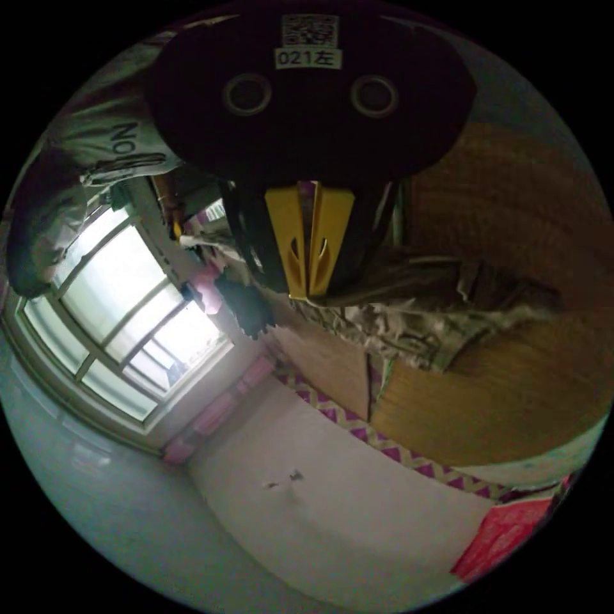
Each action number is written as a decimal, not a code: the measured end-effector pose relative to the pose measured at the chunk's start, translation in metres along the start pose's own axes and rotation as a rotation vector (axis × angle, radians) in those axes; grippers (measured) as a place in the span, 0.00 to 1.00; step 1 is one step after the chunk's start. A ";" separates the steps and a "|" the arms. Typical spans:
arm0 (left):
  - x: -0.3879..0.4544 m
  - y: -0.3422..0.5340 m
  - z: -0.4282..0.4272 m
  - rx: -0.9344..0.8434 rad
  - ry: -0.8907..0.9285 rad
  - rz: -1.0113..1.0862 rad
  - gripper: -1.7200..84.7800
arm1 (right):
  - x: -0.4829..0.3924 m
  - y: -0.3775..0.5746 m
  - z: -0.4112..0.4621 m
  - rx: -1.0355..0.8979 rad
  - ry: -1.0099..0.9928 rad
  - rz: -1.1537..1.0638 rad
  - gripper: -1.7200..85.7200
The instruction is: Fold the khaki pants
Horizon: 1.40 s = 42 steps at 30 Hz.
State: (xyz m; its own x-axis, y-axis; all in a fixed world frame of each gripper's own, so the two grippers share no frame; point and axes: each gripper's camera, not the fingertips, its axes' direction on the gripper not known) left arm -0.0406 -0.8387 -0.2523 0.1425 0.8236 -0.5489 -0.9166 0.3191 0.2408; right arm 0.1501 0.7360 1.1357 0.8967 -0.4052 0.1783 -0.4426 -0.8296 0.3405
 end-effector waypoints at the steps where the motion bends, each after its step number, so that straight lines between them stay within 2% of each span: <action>1: 0.004 -0.015 0.012 -0.021 -0.016 0.019 0.01 | 0.000 -0.014 0.014 -0.015 0.012 -0.004 0.01; 4: 0.006 -0.079 0.088 -0.139 -0.106 0.048 0.01 | 0.013 -0.077 0.091 -0.084 0.099 -0.024 0.01; 8: -0.033 -0.138 0.213 -0.259 -0.175 -0.014 0.01 | 0.080 -0.142 0.198 -0.163 0.286 0.032 0.02; 12: -0.087 -0.142 0.302 -0.350 -0.192 -0.118 0.01 | 0.156 -0.166 0.263 -0.209 0.442 0.132 0.03; 14: -0.091 -0.137 0.306 -0.287 -0.142 -0.102 0.01 | 0.161 -0.165 0.269 -0.177 0.470 0.120 0.03; 17: -0.081 -0.125 0.295 -0.221 -0.074 -0.028 0.01 | 0.141 -0.153 0.285 -0.236 0.486 -0.015 0.02; 20: -0.056 -0.104 0.311 -0.338 -0.063 0.105 0.02 | 0.119 -0.124 0.324 -0.386 0.540 -0.178 0.01; 22: -0.044 -0.088 0.333 -0.442 -0.104 0.179 0.01 | 0.115 -0.101 0.364 -0.522 0.617 -0.270 0.01; 24: -0.041 -0.070 0.363 -0.532 -0.282 0.254 0.01 | 0.129 -0.067 0.420 -0.708 0.784 -0.374 0.01; 26: -0.049 -0.061 0.379 -0.565 -0.346 0.279 0.01 | 0.144 -0.048 0.447 -0.774 0.931 -0.464 0.01; 32: -0.063 -0.057 0.372 -0.499 -0.281 0.225 0.01 | 0.148 -0.051 0.462 -0.725 1.158 -0.526 0.03; 34: -0.055 -0.054 0.361 -0.466 -0.220 0.261 0.01 | 0.142 -0.058 0.449 -0.660 1.147 -0.471 0.05; 36: -0.044 -0.049 0.340 -0.408 -0.121 0.271 0.01 | 0.125 -0.068 0.418 -0.511 1.113 -0.413 0.09; 42: -0.027 -0.020 0.291 -0.302 0.009 0.246 0.01 | 0.143 -0.067 0.375 -0.434 0.943 -0.080 0.16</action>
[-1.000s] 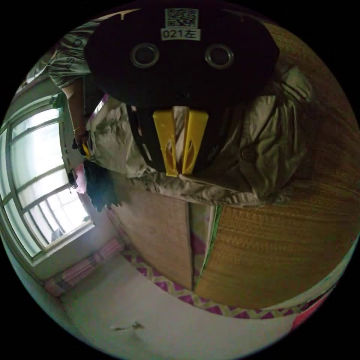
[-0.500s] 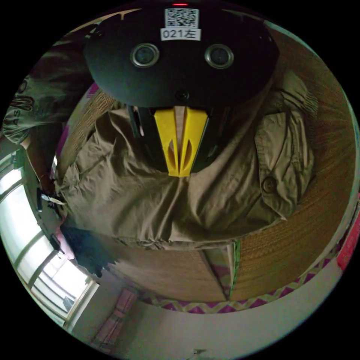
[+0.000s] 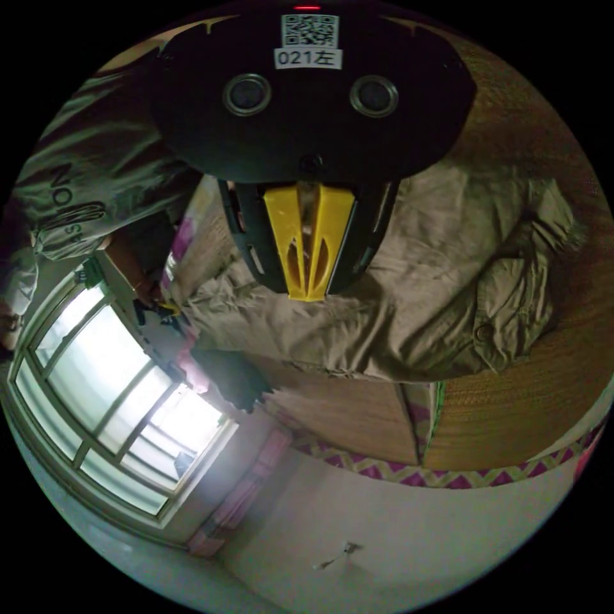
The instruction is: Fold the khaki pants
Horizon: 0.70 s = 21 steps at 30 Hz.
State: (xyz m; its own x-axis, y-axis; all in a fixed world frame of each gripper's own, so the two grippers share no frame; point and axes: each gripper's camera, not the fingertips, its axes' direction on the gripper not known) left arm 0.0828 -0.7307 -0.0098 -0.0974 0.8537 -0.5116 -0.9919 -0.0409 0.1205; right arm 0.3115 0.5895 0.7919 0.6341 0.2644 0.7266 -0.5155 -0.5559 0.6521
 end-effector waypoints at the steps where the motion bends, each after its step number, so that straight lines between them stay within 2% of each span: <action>1: 0.001 0.005 -0.003 0.008 0.014 -0.010 0.01 | 0.002 0.002 0.002 -0.004 -0.015 0.024 0.17; 7: 0.012 0.047 -0.026 0.044 0.065 -0.048 0.01 | 0.009 0.011 0.023 0.040 -0.150 0.179 0.16; 12: 0.012 0.077 -0.049 0.093 0.114 -0.092 0.01 | 0.001 -0.003 0.052 0.036 -0.242 0.248 0.06; 15: 0.015 0.093 -0.067 0.114 0.061 -0.116 0.01 | -0.008 -0.006 0.054 0.075 -0.344 0.280 0.04; 19: 0.019 0.111 -0.094 0.131 -0.029 -0.136 0.01 | -0.104 -0.025 0.015 0.174 -0.265 0.036 0.03; 21: 0.019 0.123 -0.109 0.139 -0.050 -0.143 0.01 | -0.205 -0.035 -0.004 0.210 -0.208 -0.192 0.03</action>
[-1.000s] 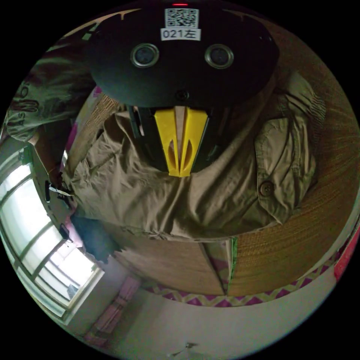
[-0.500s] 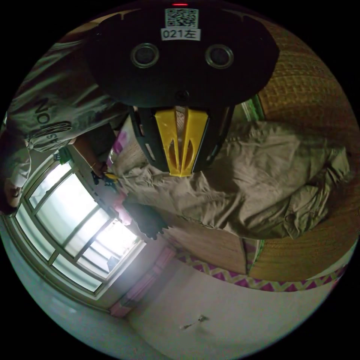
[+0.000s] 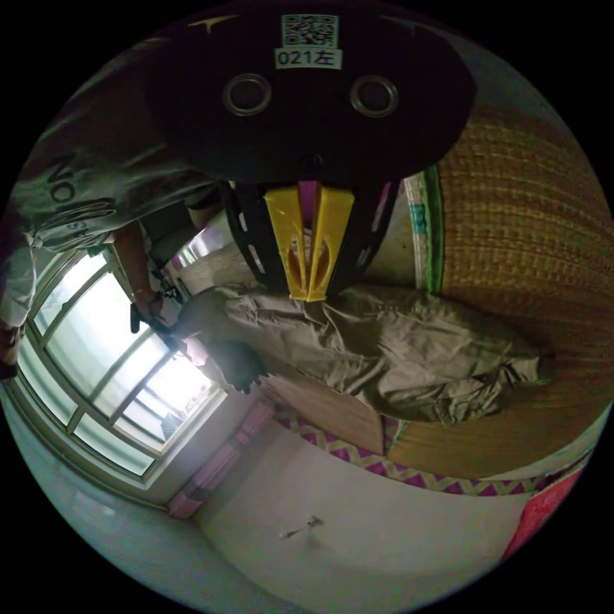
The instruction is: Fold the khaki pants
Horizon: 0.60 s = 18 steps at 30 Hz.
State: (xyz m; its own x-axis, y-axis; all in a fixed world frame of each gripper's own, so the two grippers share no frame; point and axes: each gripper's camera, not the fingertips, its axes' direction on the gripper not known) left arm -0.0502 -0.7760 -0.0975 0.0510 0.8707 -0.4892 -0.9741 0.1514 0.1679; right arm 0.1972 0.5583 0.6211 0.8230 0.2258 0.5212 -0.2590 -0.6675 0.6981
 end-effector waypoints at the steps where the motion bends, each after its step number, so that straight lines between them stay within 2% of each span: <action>1: -0.001 0.003 -0.004 0.002 -0.001 0.000 0.01 | -0.027 -0.006 0.005 -0.003 0.009 -0.060 0.03; 3: -0.005 0.012 -0.015 -0.006 0.003 0.008 0.01 | -0.134 -0.020 0.035 -0.022 -0.005 -0.280 0.03; 7: -0.013 0.026 -0.031 -0.014 -0.016 0.014 0.01 | -0.264 -0.018 0.112 -0.109 -0.111 -0.484 0.03; 9: -0.023 0.035 -0.043 0.009 0.003 -0.005 0.01 | -0.329 -0.004 0.187 -0.203 -0.123 -0.567 0.03; 12: -0.038 0.044 -0.055 0.031 0.036 -0.043 0.01 | -0.378 0.030 0.295 -0.361 -0.070 -0.626 0.03; 15: -0.049 0.052 -0.069 0.038 0.026 -0.066 0.01 | -0.390 0.071 0.388 -0.540 -0.003 -0.633 0.03; 18: -0.059 0.058 -0.087 0.053 -0.007 -0.068 0.01 | -0.389 0.078 0.393 -0.512 -0.030 -0.582 0.03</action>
State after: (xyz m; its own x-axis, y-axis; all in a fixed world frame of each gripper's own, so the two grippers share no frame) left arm -0.1286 -0.8594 -0.1331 0.1181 0.8608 -0.4950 -0.9553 0.2345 0.1799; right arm 0.0552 0.1395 0.2802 0.9095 0.4156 -0.0076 0.0241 -0.0345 0.9991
